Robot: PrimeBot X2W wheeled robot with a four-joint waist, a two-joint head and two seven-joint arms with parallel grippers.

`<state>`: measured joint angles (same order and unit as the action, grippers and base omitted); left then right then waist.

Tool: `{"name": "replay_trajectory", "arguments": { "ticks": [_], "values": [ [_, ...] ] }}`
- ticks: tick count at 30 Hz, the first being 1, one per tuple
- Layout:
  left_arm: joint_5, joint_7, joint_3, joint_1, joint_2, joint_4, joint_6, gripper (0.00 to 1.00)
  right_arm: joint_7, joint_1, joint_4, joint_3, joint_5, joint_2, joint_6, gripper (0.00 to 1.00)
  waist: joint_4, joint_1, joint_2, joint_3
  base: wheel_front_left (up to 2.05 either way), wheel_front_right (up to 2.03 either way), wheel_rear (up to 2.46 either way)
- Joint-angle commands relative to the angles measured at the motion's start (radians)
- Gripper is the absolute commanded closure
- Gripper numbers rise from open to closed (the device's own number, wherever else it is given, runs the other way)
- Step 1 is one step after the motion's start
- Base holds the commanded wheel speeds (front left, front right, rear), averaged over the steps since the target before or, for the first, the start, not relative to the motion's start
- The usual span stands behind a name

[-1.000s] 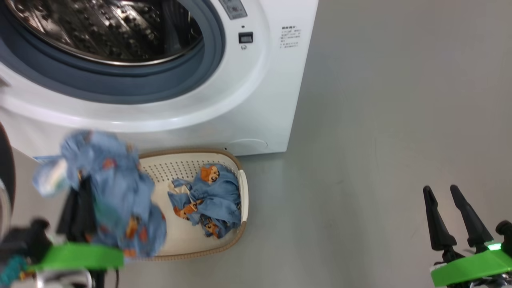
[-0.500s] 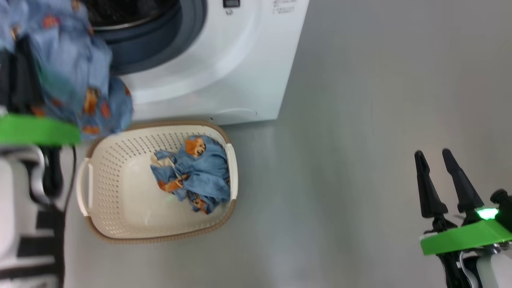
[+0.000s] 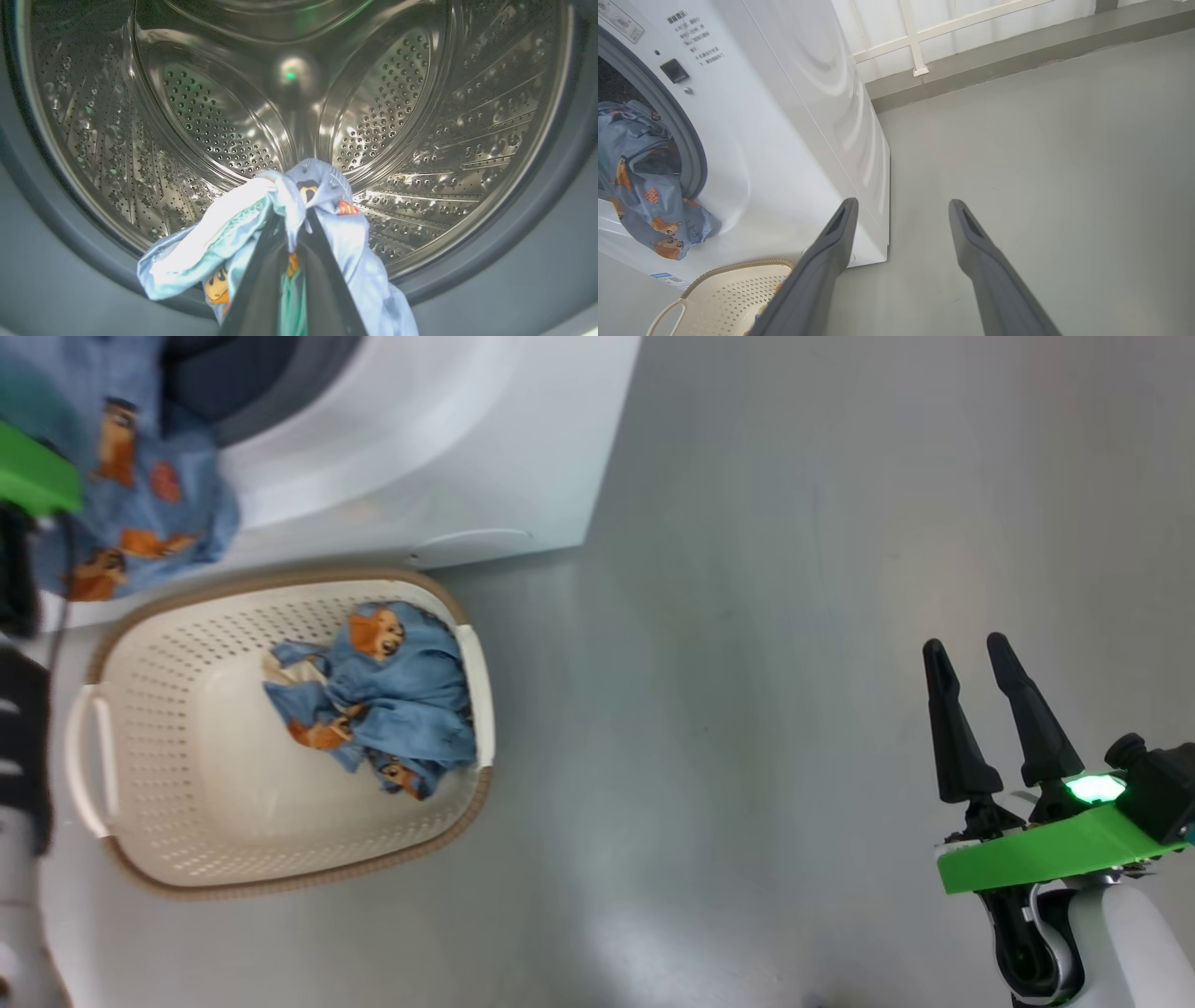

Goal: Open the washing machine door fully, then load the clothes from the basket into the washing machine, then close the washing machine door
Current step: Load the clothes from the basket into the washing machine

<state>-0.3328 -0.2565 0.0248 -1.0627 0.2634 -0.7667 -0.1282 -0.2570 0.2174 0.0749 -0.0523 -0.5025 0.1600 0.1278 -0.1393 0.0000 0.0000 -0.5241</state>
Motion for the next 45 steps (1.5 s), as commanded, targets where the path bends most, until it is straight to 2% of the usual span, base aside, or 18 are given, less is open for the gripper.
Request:
{"name": "replay_trajectory", "arguments": {
  "ticks": [1, 6, 9, 14, 17, 20, 21, 22, 35, 45],
  "values": [
    [-0.008, -0.005, -0.014, -0.032, 0.059, 0.008, -0.002, 1.00, -0.005, 0.003, -0.026, -0.022, 0.004, 0.004, 0.003, 0.00, -0.032, 0.0000, 0.0000, -0.031, 0.00, 0.00, 0.00],
    [-0.015, -0.005, 0.002, -0.123, 0.081, -0.071, -0.002, 1.00, -0.005, 0.013, -0.027, -0.031, 0.003, -0.005, 0.003, 0.00, -0.054, 0.0000, 0.0000, -0.054, 0.00, 0.00, 0.00],
    [0.002, -0.005, 0.006, -0.169, 0.094, -0.066, -0.002, 1.00, -0.005, 0.018, -0.031, -0.034, 0.003, -0.009, 0.003, 0.00, -0.061, 0.0000, 0.0000, -0.069, 0.00, 0.00, 0.00],
    [0.051, -0.005, -0.033, -0.210, 0.103, 0.036, 0.003, 1.00, -0.005, 0.034, -0.036, -0.036, 0.004, -0.013, 0.003, 0.00, -0.069, 0.0000, 0.0000, -0.094, 0.00, 0.00, 0.00],
    [0.089, -0.005, -0.081, -0.208, 0.104, 0.136, 0.014, 1.00, -0.005, 0.047, -0.041, -0.041, 0.004, -0.017, 0.003, 0.00, -0.075, 0.0000, 0.0000, -0.110, 0.00, 0.00, 0.00],
    [0.122, -0.005, -0.109, -0.185, 0.095, 0.178, 0.011, 1.00, -0.005, 0.056, -0.044, -0.047, 0.005, -0.020, 0.003, 0.00, -0.078, 0.0000, 0.0000, -0.121, 0.00, 0.00, 0.00],
    [0.125, -0.005, -0.114, -0.175, 0.090, 0.154, 0.010, 0.89, -0.005, 0.057, -0.044, -0.049, 0.006, -0.022, 0.003, 0.00, -0.078, 0.0000, 0.0000, -0.122, 0.00, 0.00, 0.00],
    [0.131, -0.005, -0.114, -0.170, 0.088, 0.125, 0.009, 0.00, -0.005, 0.057, -0.044, -0.050, 0.006, -0.023, 0.003, 0.00, -0.078, 0.0000, 0.0000, -0.122, 0.00, 0.00, 0.00],
    [0.155, -0.005, -0.138, -0.155, 0.069, 0.047, 0.000, 0.00, -0.005, 0.057, -0.040, -0.052, 0.006, -0.029, 0.003, 0.00, -0.068, 0.0000, 0.0000, -0.126, 0.00, 0.00, 0.00],
    [0.156, -0.005, -0.144, -0.058, 0.020, 0.046, -0.002, 0.00, -0.005, 0.055, -0.041, -0.049, 0.010, -0.021, 0.003, 0.00, -0.044, 0.0000, 0.0000, -0.113, 0.00, 0.00, 0.00]
  ]
}}
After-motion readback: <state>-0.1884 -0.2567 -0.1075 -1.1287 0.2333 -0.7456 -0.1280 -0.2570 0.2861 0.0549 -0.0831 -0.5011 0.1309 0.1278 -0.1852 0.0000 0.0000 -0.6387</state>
